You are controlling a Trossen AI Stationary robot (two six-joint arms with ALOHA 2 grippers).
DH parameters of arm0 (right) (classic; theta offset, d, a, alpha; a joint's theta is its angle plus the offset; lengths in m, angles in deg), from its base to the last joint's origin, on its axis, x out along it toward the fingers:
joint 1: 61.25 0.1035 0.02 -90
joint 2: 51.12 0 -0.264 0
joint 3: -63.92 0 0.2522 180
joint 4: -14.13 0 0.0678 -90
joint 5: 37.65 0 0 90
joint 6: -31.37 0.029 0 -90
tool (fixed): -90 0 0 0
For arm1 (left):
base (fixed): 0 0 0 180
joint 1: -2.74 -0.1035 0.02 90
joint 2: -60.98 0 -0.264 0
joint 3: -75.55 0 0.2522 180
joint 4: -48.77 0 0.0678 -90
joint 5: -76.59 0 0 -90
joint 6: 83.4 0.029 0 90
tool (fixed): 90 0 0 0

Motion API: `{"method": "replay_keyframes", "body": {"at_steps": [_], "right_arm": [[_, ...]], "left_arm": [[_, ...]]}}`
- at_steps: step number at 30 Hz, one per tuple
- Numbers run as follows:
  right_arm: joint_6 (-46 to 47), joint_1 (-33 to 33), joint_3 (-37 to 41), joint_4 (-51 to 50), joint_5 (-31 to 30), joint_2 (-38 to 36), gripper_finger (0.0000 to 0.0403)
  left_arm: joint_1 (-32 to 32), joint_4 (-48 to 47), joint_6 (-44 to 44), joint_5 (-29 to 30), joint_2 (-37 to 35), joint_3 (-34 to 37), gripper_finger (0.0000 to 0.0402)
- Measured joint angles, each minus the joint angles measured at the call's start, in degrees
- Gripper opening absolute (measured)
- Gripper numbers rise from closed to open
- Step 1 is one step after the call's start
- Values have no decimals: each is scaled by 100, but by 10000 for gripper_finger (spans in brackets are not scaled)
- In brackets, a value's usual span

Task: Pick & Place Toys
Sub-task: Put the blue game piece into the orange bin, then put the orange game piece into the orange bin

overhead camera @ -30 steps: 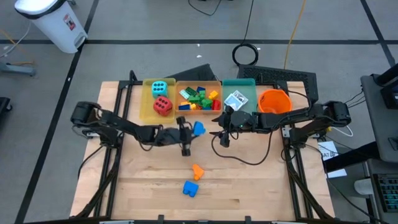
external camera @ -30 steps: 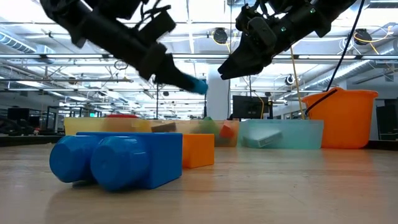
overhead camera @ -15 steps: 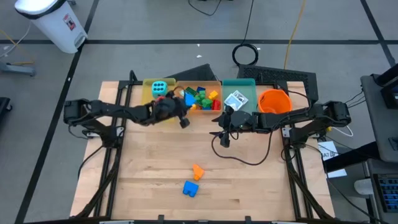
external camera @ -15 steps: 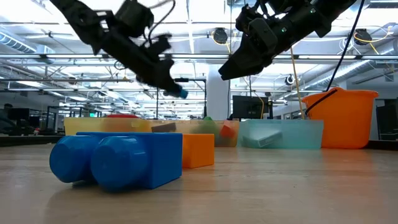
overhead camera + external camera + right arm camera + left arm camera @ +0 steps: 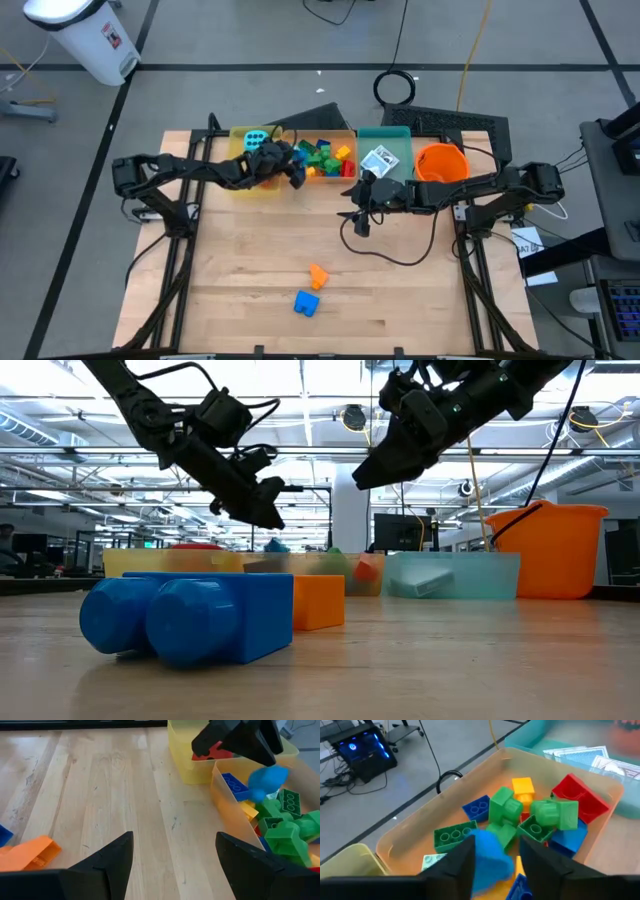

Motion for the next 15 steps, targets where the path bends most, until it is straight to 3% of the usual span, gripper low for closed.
{"method": "replay_keyframes", "body": {"at_steps": [6, 15], "right_arm": [[-16, 0, 0, -177, -1, 0, 251], [51, 0, -5, -510, -1, -401, 251]], "left_arm": [[92, -95, 6, -33, -13, 0, 234], [1245, -164, 394, -1117, -720, -4, 305]]}}
